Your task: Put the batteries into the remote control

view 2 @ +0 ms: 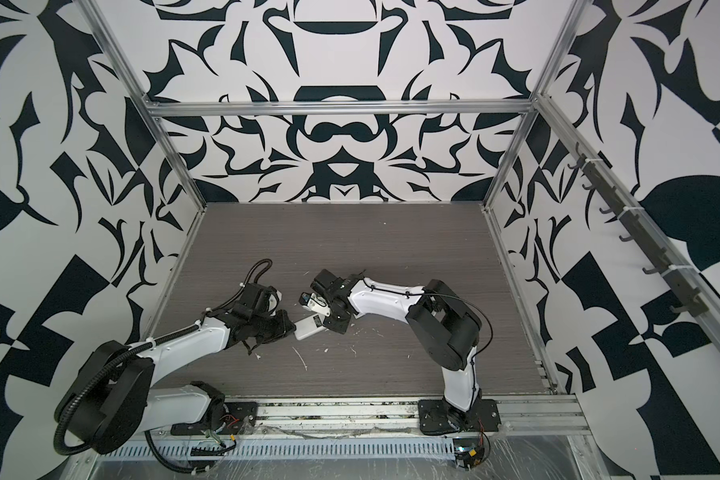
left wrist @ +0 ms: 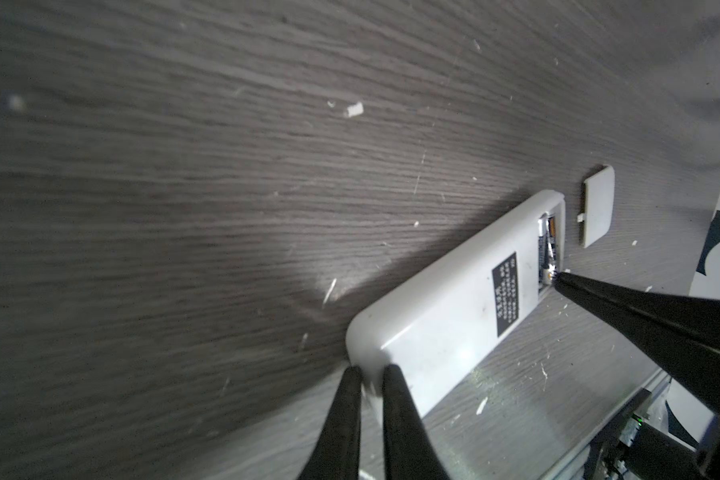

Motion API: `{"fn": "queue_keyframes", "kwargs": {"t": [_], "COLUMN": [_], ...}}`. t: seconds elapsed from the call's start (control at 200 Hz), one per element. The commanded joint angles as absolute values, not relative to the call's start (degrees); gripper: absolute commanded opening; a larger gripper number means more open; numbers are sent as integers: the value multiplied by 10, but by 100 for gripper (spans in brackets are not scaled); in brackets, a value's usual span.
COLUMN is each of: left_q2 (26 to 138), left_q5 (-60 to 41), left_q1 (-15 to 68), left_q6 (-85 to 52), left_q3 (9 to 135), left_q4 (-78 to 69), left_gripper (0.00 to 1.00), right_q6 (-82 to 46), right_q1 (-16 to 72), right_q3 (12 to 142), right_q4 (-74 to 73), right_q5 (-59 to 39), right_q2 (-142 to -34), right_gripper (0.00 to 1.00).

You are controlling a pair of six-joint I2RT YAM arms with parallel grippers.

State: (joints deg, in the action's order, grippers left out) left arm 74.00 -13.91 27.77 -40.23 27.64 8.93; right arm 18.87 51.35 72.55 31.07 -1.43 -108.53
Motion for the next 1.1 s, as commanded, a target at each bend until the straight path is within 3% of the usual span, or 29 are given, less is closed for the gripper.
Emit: {"fn": "queue_keyframes", "kwargs": {"t": [0.0,0.37,1.095], "left_q2": [756,748,741], "left_q5": [-120,-119,-114], "left_q1": [283,283,283], "left_q6": [-393,-395,-395], "left_q3": [262,257,256], "left_q4": [69,69,69], "left_gripper": [14,14,14], "right_q6": [164,105,62], "right_q1": [502,503,557], "right_q3": [745,807,739], "right_q4": [304,389,357], "right_q5": [29,30,21], "right_q2": [-1120,-1149,-1108], "right_gripper": [0,0,0]}}
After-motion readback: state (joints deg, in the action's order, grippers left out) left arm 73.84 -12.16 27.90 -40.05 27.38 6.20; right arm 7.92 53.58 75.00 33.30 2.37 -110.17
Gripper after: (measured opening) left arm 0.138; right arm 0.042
